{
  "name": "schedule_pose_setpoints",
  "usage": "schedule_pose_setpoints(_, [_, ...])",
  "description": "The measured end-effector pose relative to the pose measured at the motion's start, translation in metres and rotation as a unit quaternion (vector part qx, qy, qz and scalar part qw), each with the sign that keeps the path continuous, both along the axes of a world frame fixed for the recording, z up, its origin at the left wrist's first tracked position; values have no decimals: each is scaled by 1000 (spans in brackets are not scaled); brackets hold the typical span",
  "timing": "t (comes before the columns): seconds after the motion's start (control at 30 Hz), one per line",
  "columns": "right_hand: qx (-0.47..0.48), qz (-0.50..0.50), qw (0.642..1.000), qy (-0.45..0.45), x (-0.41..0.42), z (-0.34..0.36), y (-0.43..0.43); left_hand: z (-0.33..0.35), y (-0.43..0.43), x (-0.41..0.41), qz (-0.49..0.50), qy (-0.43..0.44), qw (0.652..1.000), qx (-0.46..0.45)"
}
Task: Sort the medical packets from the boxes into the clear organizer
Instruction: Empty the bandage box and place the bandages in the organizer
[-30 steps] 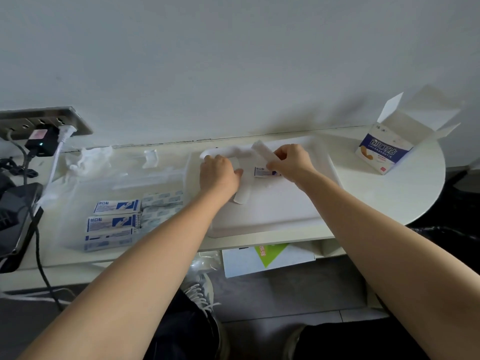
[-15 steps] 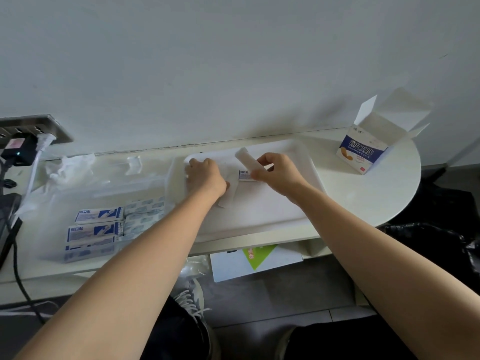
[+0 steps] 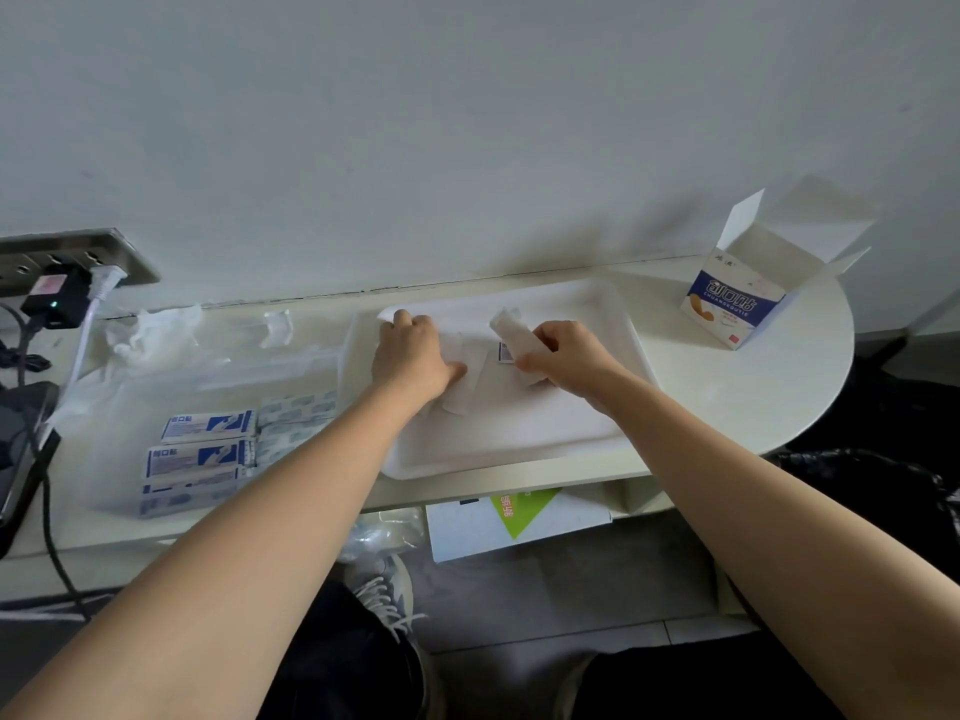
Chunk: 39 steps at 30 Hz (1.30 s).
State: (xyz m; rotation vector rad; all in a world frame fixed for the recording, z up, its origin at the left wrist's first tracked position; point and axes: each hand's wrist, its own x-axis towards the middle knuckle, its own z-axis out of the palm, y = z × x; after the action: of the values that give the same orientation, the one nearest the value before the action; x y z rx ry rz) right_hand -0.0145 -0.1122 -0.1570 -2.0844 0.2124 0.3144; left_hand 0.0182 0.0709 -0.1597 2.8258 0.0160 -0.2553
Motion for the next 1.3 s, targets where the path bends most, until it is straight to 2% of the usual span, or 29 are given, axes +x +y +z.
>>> schedule_pose_setpoints(0.3, [-12, 29, 999, 20, 5, -5, -1, -9, -1, -4, 18, -33, 999, -21])
schedule_pose_setpoints(0.77, [-6, 35, 998, 53, 14, -7, 0, -5, -5, 7, 48, 32, 998, 3])
schedule_pose_setpoints(1.03, [-18, 34, 998, 49, 13, -7, 2, -8, 0, 0, 66, 13, 994, -90])
schedule_pose_setpoints(1.2, [-16, 15, 999, 48, 13, -8, 4, -6, 4, -1, 68, 29, 990, -119])
schedule_pose_setpoints(1.3, [-1, -27, 999, 29, 7, -9, 6, -6, 6, -3, 84, 13, 976, -201])
